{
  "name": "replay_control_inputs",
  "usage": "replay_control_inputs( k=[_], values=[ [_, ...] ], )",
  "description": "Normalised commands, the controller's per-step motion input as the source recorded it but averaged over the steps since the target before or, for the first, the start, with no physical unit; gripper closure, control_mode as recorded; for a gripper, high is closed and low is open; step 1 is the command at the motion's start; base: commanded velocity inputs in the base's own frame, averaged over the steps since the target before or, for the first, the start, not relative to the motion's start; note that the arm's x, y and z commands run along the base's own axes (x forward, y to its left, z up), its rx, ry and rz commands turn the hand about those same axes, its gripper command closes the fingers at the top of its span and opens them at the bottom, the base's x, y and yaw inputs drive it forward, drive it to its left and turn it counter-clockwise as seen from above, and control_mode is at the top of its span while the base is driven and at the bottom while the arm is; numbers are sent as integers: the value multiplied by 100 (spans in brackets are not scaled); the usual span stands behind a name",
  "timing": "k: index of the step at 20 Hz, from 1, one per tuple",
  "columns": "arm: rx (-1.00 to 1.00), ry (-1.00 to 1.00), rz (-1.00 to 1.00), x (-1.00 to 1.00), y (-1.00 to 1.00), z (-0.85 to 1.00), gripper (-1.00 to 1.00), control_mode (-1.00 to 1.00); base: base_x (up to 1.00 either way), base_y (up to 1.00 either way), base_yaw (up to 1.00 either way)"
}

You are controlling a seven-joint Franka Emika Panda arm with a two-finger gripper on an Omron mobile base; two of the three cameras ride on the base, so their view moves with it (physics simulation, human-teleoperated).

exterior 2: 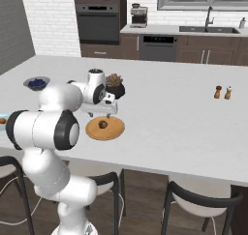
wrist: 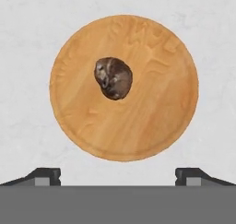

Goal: Pick the chicken drumstick and mushroom from their plates and place them in the bowl. Then put the bowl in the fridge.

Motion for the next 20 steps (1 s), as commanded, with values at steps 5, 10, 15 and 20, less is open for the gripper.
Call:
replay_control_inputs(
  k=[5, 10, 15, 20],
  values=[
    [0, 4, 0, 21, 13, -45, -100, -100, 0, 0, 0],
    [0, 0, 0, 36, 0, -47, -100, -100, 0, 0, 0],
    [0, 0, 0, 39, 6, -43, -100, -100, 0, 0, 0],
    [0, 1, 0, 34, 13, -40, -100, -100, 0, 0, 0]
  ],
)
